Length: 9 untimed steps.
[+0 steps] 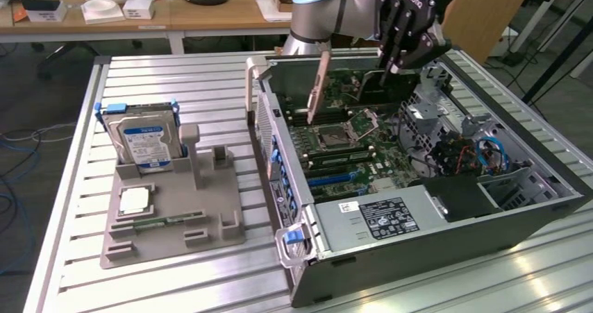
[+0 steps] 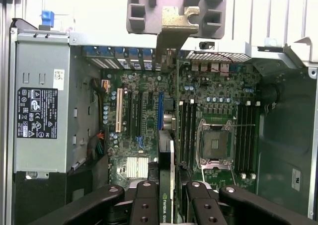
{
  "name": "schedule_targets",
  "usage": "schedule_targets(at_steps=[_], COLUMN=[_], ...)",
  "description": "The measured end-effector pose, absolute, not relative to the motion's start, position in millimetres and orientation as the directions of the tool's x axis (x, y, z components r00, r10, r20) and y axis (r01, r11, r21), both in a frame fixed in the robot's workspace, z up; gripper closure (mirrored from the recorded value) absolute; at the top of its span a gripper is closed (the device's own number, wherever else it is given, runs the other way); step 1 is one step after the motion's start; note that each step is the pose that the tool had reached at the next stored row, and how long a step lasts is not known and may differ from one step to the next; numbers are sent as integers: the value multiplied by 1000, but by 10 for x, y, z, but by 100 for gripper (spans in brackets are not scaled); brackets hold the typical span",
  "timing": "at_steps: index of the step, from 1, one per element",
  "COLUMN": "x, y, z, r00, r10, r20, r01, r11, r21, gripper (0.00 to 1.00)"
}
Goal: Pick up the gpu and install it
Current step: 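Insert the gpu into the slot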
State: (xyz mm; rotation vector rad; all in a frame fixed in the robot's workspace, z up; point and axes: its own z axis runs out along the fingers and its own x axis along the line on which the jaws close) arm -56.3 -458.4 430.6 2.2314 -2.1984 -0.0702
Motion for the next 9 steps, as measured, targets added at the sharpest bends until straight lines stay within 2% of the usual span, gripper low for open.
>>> schedule_targets(at_steps=[9], x=[-556], y=[-4584], z=[4303], r00=[15], r10=[-1000], r20=[-26], r01=[-1000], r11=[-16], r21=[18], gripper=[74])
